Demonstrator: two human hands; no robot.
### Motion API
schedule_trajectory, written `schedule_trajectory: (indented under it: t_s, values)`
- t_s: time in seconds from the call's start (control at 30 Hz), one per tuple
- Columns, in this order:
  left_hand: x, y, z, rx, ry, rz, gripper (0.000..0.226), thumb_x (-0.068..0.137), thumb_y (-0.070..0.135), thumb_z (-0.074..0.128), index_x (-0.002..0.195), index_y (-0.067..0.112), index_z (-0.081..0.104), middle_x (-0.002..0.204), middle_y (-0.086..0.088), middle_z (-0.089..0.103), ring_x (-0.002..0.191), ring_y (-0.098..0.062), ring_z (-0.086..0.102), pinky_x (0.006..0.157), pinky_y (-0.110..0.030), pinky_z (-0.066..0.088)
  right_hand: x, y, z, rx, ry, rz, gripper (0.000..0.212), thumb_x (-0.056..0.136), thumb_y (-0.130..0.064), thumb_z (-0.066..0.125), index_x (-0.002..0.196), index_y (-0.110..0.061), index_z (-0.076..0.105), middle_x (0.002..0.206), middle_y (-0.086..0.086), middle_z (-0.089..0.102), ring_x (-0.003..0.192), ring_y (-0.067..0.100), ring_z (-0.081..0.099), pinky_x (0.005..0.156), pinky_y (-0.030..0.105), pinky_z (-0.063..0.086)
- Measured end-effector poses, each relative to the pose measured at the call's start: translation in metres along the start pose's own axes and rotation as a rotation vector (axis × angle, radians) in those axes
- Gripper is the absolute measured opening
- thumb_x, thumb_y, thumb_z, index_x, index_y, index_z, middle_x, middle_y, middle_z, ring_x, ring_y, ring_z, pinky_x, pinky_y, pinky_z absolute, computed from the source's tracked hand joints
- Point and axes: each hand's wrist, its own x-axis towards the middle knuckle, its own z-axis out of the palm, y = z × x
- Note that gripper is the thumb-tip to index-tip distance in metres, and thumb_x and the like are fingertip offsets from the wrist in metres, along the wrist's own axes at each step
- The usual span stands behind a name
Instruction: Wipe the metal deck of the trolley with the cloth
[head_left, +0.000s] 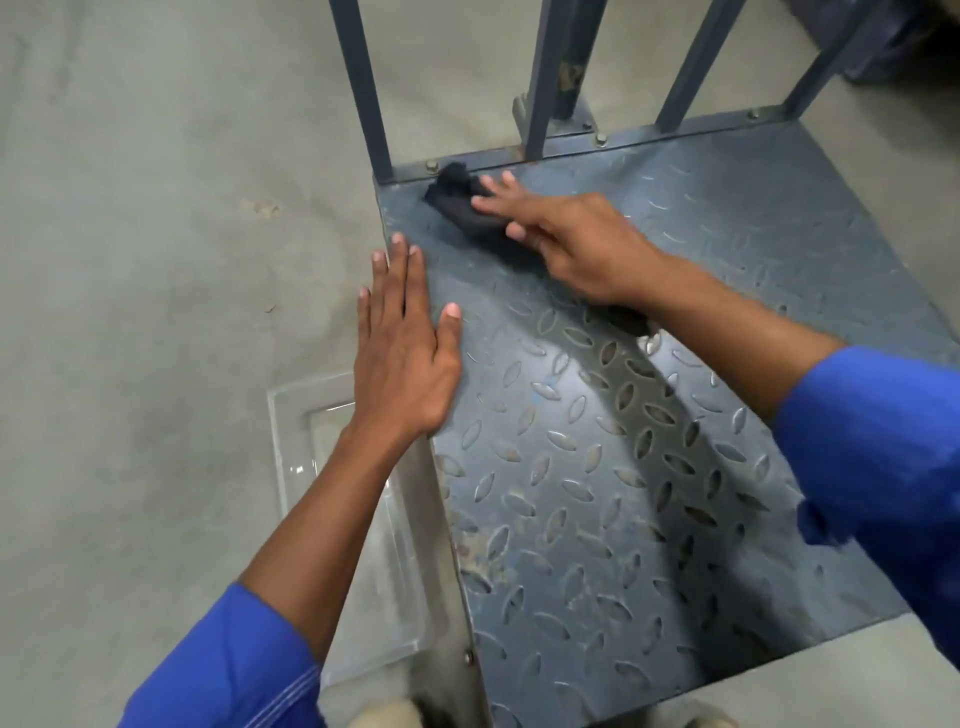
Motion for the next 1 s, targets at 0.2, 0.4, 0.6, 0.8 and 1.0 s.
schedule_trajectory:
  t_s: [0.2,0.4,0.6,0.8,1.0]
  values:
    - [-0.003,0.002,-0.005,0.011,-0.028,0.007,0.069,0.110,0.043,0.024,0.172,0.017,0.006,0.180,0.001,-0.007,0.166,-0.018,-0.011,0.135,-0.042,-0.005,-0.013,-0.008,0.017,-0.037,-0.051,-0.012,0.047,0.110,-0.017,0.052,0.157,-0.020,0.048,0.166,0.000,0.038,0.158,0.016,0.026,0.130,0.027,0.015]
    - [-0.005,0.007,-0.014,0.111,-0.070,0.037,0.073,0.103,0.037,0.011,0.172,0.014,0.003,0.180,-0.004,-0.008,0.166,-0.022,-0.012,0.134,-0.047,-0.006,-0.092,-0.055,0.032,0.026,-0.042,-0.089,0.045,0.109,-0.014,0.050,0.154,-0.011,0.051,0.163,0.005,0.042,0.155,0.017,0.032,0.130,0.030,0.020]
    - [-0.011,0.010,-0.015,0.149,-0.112,0.122,0.069,0.110,0.040,0.015,0.170,0.006,0.007,0.180,-0.010,-0.002,0.166,-0.026,-0.009,0.135,-0.041,-0.005,-0.106,-0.031,0.016,0.039,0.045,0.088,0.045,0.111,-0.016,0.047,0.156,-0.017,0.049,0.165,0.000,0.039,0.157,0.016,0.027,0.130,0.039,0.023]
    - [-0.028,0.011,-0.022,0.139,-0.145,0.193,0.067,0.111,0.038,0.018,0.170,0.006,0.013,0.179,-0.011,0.005,0.167,-0.027,-0.001,0.135,-0.043,0.002,-0.148,-0.085,0.036,0.062,-0.278,-0.326,0.047,0.110,-0.018,0.046,0.156,-0.010,0.048,0.166,0.006,0.039,0.159,0.020,0.026,0.132,0.035,0.017]
    - [-0.052,0.003,-0.015,0.094,-0.115,0.271,0.067,0.111,0.034,0.024,0.169,0.001,0.016,0.178,-0.017,0.008,0.166,-0.034,0.001,0.135,-0.046,0.005,-0.155,-0.063,0.011,0.058,-0.087,-0.136,0.047,0.110,-0.015,0.048,0.157,-0.014,0.046,0.167,0.001,0.033,0.156,0.014,0.028,0.129,0.035,0.023]
